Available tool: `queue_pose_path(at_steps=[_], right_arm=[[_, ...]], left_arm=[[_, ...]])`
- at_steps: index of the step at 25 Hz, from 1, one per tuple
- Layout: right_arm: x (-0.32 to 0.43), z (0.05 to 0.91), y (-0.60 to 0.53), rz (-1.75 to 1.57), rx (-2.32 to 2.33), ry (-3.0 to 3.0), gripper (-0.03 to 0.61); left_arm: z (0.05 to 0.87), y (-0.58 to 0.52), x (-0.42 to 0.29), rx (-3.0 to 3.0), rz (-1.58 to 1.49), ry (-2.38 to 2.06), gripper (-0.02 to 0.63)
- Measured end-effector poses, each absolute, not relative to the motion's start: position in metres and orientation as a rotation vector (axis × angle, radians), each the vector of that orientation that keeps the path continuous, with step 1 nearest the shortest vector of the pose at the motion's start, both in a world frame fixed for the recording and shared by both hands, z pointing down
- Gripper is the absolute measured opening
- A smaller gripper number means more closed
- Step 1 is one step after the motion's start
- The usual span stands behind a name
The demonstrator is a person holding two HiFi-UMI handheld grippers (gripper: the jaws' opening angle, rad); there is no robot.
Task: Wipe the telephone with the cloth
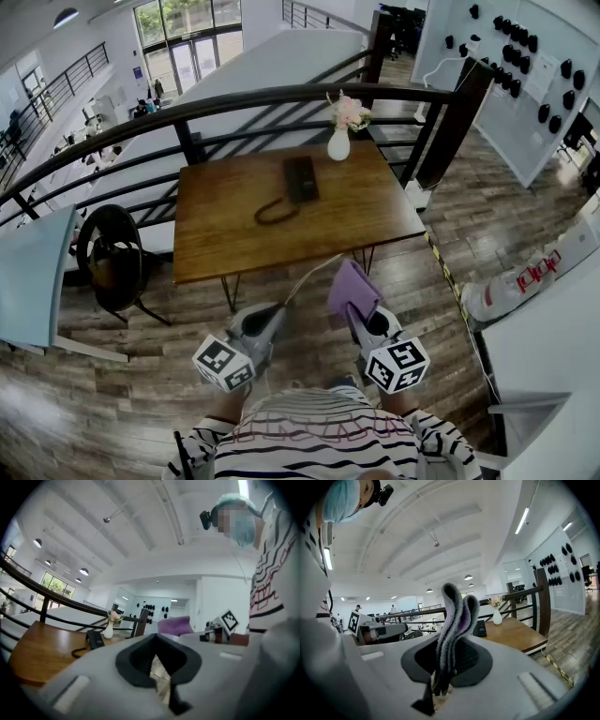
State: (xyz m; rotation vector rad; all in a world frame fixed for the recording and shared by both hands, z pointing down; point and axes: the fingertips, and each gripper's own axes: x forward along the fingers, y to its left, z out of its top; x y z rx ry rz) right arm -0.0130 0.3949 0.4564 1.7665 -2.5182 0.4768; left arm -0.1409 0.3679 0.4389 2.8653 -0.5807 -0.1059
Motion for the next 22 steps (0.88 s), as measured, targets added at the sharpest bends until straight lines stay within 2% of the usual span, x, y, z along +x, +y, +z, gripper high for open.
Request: queue_pose_path(at_steps=[11,22], right_arm=[[0.002,0.457,0.369,0.497,1.743,-2.530,0.037],[0.052,0.463,0.308,0.547,1.634,-2.568,0.037]], left_arm=[[0.447,0.347,-0.128,2.843,-0.110,-0.608,0.003],[0.444,0.292,-0.079,2.825,-0.069,-0.690,0.002]])
